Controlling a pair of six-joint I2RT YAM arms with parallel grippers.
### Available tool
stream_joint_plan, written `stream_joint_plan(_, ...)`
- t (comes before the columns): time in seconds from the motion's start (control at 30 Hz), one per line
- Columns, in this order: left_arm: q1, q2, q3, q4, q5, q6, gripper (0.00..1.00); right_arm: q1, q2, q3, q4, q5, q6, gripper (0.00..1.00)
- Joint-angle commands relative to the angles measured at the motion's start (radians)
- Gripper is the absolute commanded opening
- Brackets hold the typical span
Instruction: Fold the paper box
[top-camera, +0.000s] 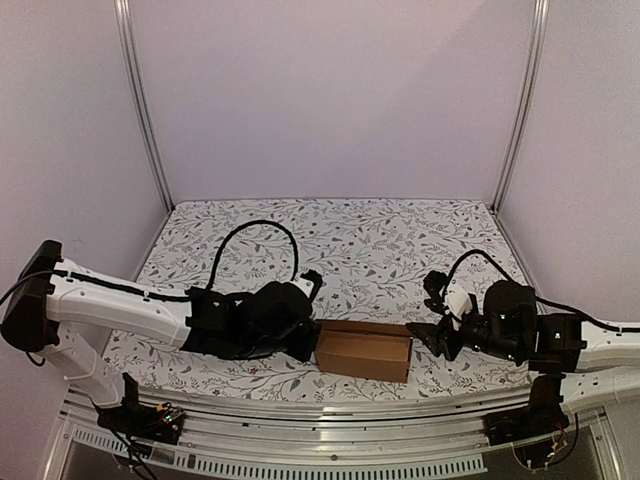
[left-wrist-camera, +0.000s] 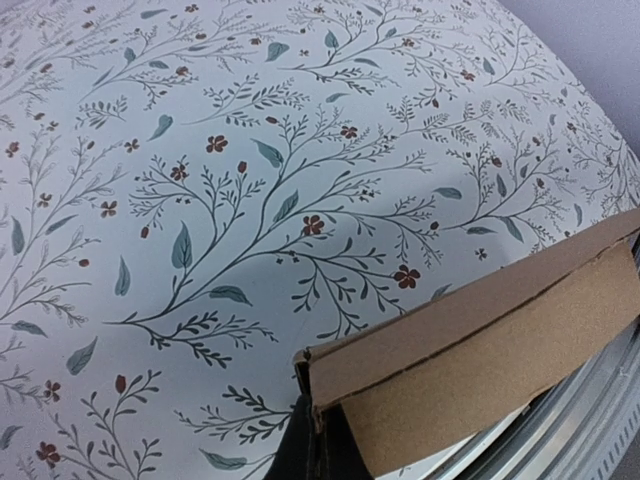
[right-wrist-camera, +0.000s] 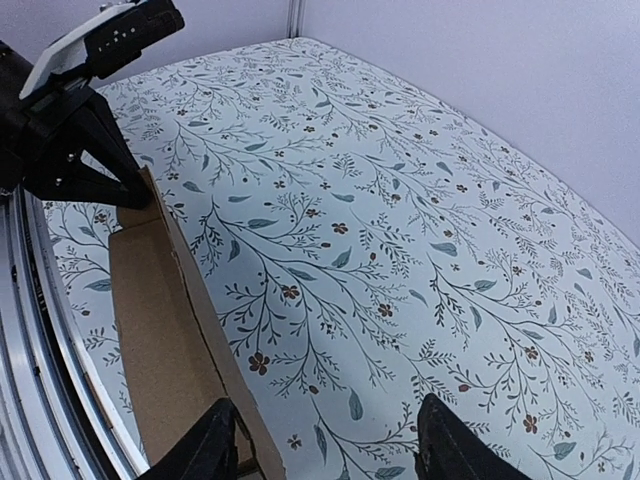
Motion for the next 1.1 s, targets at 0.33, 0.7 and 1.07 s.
stream_joint_plan(0.33,-0.029,0.084,0.029,-0.293,0.038,0.026,0.0,-0.006,0.057,0.14,-0.293,-0.11,0.1,0.37)
stream_joint_plan(0.7,-0.029,0.1,0.047,-0.307,0.03,0.03,0.0,-0.004,0.061,0.178,-0.355,-0.147,0.129,0.04)
stream_joint_plan(1.07,-0.029,0.1,0.1,-0.389,-0.013,0.007,0.0,-0.004,0.151,0.124,-0.186,-0.121,0.212,0.0)
